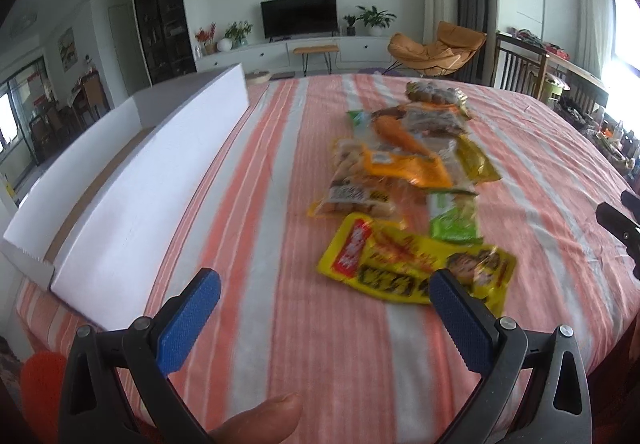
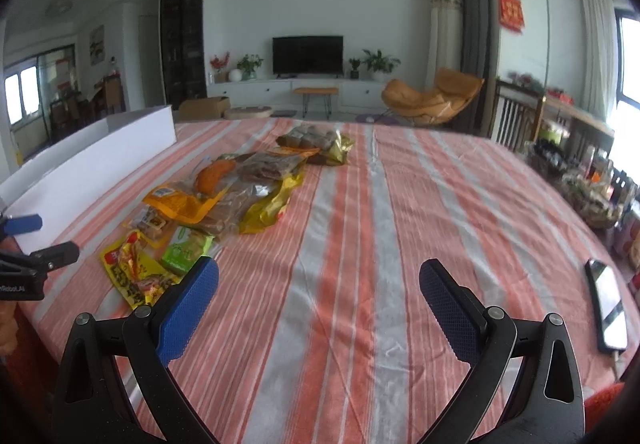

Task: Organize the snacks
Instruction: 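Grasp the yellow chicken-feet packet with the right gripper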

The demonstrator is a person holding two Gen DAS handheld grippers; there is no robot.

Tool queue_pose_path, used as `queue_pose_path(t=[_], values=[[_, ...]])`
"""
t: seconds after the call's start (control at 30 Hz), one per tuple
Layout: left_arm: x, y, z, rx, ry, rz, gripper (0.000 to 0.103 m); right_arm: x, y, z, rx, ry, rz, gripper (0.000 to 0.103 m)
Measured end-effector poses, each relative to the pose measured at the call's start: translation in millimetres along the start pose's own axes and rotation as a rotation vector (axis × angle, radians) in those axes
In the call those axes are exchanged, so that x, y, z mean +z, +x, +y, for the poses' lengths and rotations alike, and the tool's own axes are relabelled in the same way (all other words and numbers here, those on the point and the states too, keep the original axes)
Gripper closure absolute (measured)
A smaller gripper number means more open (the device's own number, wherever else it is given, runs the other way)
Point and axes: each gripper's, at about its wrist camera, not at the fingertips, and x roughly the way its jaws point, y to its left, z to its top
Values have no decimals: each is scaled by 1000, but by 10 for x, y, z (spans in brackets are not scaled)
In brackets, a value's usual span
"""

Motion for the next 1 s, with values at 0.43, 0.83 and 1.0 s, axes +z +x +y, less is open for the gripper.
queue_pose_path(t=[0.43,0.83,1.0], values=[[-92,75,339,-1,-85,56,0,57,851,1376,550,-469,403,3],[-169,170,456,15,-113,95,0,-31,1096,1543,513,-391,556,53],[-180,192,394,11,-90,105,0,-254,849,1238,466,-298,541,52]])
